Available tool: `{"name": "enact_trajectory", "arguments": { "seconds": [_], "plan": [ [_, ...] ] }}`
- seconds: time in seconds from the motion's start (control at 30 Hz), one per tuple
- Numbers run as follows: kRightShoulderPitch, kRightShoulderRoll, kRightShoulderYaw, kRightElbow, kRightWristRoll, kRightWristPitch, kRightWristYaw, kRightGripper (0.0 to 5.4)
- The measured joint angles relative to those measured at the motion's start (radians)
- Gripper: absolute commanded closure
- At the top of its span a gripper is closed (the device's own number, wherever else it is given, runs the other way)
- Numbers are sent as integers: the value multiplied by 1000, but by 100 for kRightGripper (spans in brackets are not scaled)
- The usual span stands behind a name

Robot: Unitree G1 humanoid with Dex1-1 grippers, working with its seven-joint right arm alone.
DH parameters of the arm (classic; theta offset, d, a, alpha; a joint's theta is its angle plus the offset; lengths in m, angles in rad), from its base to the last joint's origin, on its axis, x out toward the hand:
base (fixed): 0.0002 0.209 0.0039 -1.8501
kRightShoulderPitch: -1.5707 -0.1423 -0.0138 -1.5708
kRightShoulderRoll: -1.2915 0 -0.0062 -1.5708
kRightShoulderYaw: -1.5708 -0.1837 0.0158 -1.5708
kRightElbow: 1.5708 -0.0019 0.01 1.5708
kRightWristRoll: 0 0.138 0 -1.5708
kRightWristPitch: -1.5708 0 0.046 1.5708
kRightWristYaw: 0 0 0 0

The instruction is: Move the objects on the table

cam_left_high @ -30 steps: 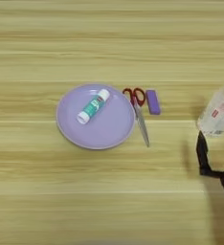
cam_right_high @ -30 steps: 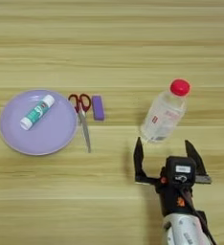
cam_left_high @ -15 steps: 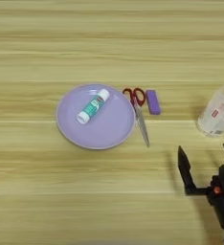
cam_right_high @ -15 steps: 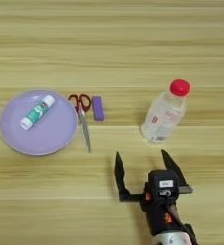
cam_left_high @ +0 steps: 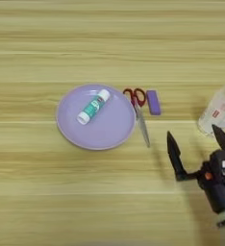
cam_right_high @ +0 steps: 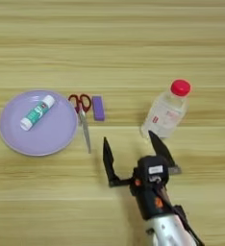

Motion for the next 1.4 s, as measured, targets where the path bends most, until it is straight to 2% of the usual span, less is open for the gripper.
{"name": "enact_trajectory", "arguments": {
  "seconds": [0.3, 0.4, 0.6, 1.13, 1.4],
  "plan": [
    [-164, -15, 45, 106, -20, 39, 23, 5],
    [-217, -15, 46, 177, -25, 42, 17, 5],
    [-330, -7, 69, 341, -78, 42, -17, 5],
    [-445, -6, 36, 524, -98, 19, -117, 5],
    [-505, -7, 26, 588, -112, 46, -157, 5]
  ]
}}
